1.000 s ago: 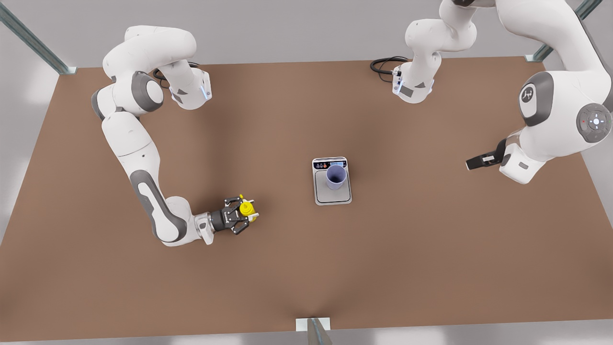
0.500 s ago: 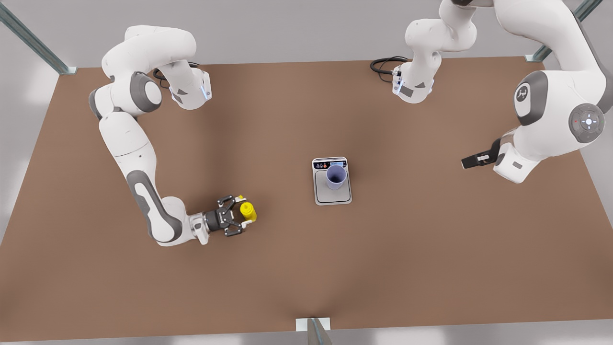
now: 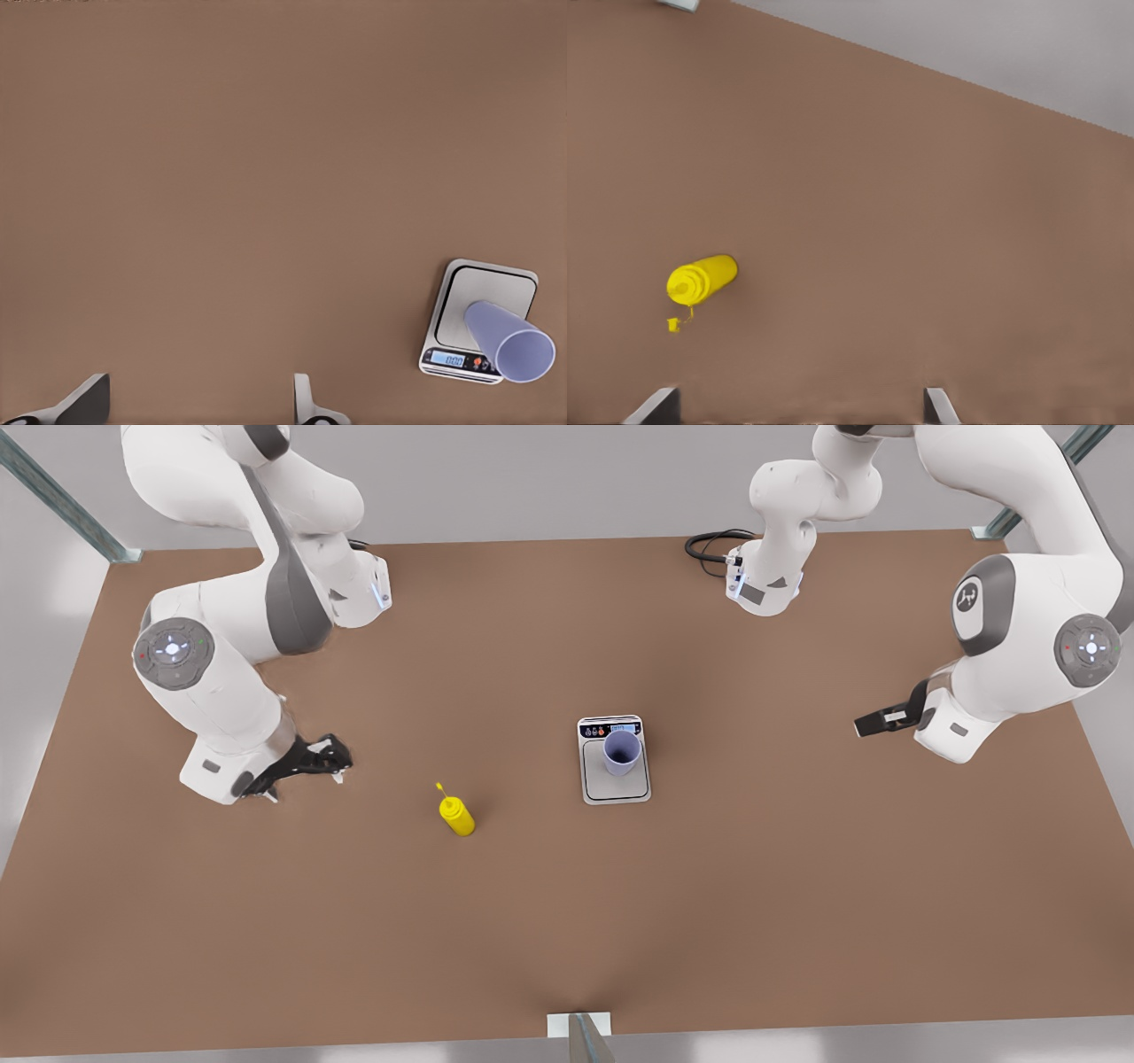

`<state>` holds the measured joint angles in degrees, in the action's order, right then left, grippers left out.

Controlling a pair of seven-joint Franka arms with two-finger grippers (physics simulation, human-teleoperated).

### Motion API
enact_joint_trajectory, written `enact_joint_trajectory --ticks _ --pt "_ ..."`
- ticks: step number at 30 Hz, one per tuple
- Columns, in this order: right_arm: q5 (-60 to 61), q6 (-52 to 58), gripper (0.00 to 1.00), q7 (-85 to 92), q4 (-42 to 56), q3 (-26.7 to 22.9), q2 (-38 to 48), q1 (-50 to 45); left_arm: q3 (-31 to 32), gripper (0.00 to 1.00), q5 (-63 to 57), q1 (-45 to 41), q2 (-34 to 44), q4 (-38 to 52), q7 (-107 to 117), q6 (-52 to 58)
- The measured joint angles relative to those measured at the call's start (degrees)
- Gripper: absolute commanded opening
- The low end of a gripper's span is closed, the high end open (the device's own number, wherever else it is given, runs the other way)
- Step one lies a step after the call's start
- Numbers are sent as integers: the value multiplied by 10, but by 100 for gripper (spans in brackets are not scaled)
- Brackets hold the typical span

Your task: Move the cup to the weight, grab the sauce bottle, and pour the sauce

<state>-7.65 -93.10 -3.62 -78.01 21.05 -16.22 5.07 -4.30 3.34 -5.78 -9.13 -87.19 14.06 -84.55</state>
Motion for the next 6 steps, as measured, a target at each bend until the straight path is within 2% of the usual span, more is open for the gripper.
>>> enact_joint_trajectory --ticks 1,2,3,5,6 --pt "30 22 100 -16 7 -26 -3 -12 0 100 0 0 0 0 0 1" --pt "53 24 100 -13 -1 -148 2 -109 0 100 0 0 0 0 0 0" --pt "81 -17 100 41 -79 -211 58 -151 0 100 0 0 0 0 0 0" --pt "82 -38 100 44 -97 -151 80 -80 0 100 0 1 0 1 0 0" --pt "81 -22 100 46 -63 -149 77 -80 0 100 0 0 0 0 0 0"
